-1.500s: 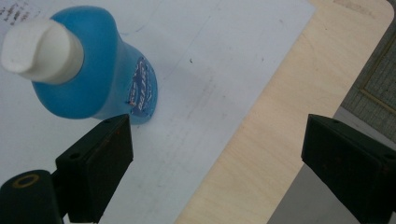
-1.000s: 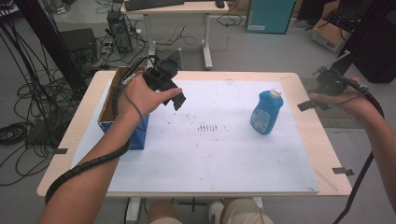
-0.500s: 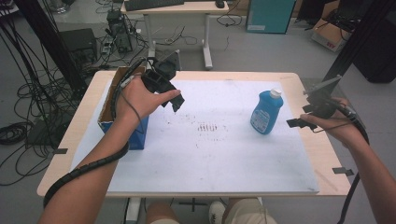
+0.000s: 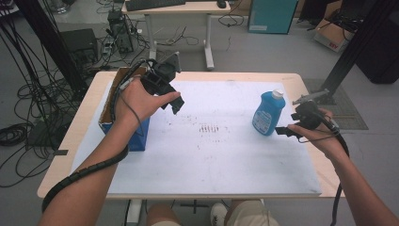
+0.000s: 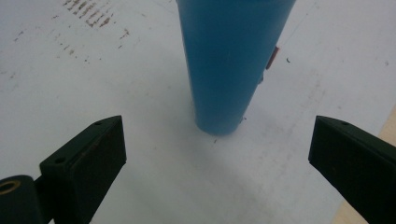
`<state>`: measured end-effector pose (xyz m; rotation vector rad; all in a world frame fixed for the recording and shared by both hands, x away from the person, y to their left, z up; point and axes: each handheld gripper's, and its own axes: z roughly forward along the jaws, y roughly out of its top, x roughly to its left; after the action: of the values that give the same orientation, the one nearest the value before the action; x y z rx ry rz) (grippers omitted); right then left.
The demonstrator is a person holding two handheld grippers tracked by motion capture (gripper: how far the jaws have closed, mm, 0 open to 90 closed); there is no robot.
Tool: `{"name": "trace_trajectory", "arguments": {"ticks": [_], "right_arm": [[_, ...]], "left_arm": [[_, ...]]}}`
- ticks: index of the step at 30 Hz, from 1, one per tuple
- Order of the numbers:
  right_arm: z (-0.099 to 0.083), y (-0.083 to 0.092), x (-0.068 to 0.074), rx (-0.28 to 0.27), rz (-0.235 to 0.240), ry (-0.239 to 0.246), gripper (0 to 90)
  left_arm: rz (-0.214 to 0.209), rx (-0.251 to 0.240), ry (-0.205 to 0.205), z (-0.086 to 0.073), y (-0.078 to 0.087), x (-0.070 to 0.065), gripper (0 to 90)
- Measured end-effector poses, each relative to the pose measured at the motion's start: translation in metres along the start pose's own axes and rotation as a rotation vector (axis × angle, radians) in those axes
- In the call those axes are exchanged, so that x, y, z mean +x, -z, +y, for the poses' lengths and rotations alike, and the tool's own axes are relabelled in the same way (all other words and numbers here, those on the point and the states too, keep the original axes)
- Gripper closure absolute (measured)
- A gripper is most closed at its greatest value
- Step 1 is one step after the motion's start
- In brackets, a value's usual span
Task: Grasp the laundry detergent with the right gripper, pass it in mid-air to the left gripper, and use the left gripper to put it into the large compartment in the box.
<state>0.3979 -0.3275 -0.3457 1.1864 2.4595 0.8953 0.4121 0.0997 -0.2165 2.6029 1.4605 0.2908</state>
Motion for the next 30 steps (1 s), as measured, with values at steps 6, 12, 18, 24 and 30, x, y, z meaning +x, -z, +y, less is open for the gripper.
{"name": "trace_trajectory", "arguments": {"ticks": [6,12,18,24,30], "right_arm": [[0.001,-0.01,0.001,-0.024,-0.02,0.014,3.6],[-0.003,-0.024,0.003,-0.04,-0.027,0.017,2.8],[-0.005,-0.036,0.005,-0.083,-0.041,0.013,2.7],[-0.005,-0.047,0.006,-0.119,-0.058,0.015,2.5],[-0.006,-0.054,0.005,-0.181,-0.095,0.007,2.2]], "left_arm": [[-0.003,0.007,-0.011,0.003,-0.001,-0.002,6.0],[-0.002,0.015,-0.01,0.005,-0.004,-0.002,6.0],[-0.004,0.02,-0.001,0.005,-0.006,-0.001,6.0],[-0.003,0.016,0.001,0.007,-0.008,-0.001,5.9],[-0.009,0.023,0.002,0.007,-0.01,-0.001,5.9]]}}
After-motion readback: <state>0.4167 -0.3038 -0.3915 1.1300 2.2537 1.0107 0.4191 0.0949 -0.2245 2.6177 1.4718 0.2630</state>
